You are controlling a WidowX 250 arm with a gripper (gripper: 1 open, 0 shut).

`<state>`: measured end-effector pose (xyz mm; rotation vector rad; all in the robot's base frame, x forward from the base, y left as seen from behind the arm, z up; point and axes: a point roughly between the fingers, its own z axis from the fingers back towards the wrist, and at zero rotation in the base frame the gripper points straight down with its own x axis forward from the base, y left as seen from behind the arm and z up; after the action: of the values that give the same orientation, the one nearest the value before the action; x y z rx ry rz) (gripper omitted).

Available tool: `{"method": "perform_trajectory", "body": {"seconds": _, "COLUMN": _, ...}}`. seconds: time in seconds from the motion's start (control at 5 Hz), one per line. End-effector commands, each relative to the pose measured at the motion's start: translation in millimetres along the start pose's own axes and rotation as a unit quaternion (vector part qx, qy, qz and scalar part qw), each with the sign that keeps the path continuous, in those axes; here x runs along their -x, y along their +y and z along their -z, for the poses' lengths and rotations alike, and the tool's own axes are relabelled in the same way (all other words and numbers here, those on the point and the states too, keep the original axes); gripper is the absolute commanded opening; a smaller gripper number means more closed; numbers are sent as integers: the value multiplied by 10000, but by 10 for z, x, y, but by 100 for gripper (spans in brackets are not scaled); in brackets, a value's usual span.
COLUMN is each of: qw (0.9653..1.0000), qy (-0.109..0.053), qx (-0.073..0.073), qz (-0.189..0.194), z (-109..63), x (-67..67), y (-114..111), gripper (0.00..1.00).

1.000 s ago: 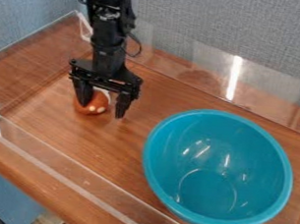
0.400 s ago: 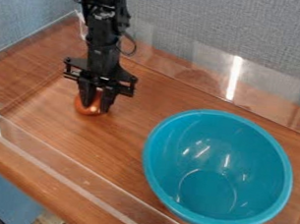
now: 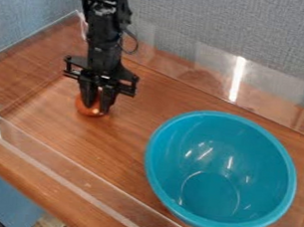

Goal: Put the mushroom in the blue bowl

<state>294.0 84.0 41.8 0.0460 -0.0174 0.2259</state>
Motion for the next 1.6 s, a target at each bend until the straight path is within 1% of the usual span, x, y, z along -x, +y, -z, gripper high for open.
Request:
{"method": "perform_trajectory", "body": {"seconds": 0.0, "qw": 9993, "qy": -358, "qx": 18, "qz": 53, "z": -293, "x": -53, "y": -2, "gripper": 0}}
{"method": "perform_trajectory", "body": {"seconds": 0.2, "qw": 9991, "qy": -405, "qx": 18, "qz": 84, "z": -386, "x": -43, "y": -11, "gripper": 0}}
{"method": "perform_trajectory", "body": {"seconds": 0.4, "qw": 9987, "qy": -498, "qx": 44, "qz": 125, "z": -529, "x": -27, "y": -39, "gripper": 0}}
{"method": "perform_trajectory", "body": {"seconds": 0.6, "qw": 9971, "qy": -687, "qx": 134, "qz": 287, "z": -774, "x": -8, "y": -155, "gripper": 0}}
{"method": "perform_trajectory", "body": {"seconds": 0.8, "qw": 9925, "qy": -982, "qx": 269, "qz": 678, "z": -1186, "x": 10, "y": -399, "gripper": 0}}
{"method": "perform_trajectory", "body": {"seconds": 1.0, "qw": 9877, "qy": -1099, "qx": 302, "qz": 1073, "z": -1369, "x": 89, "y": -659, "gripper": 0}}
{"method": "perform_trajectory", "body": {"seconds": 1.2, "qw": 9905, "qy": -956, "qx": 197, "qz": 971, "z": -1198, "x": -3, "y": -464, "gripper": 0}}
{"method": "perform_trajectory", "body": {"seconds": 1.4, "qw": 9925, "qy": -842, "qx": 82, "qz": 887, "z": -1040, "x": -95, "y": -295, "gripper": 0}}
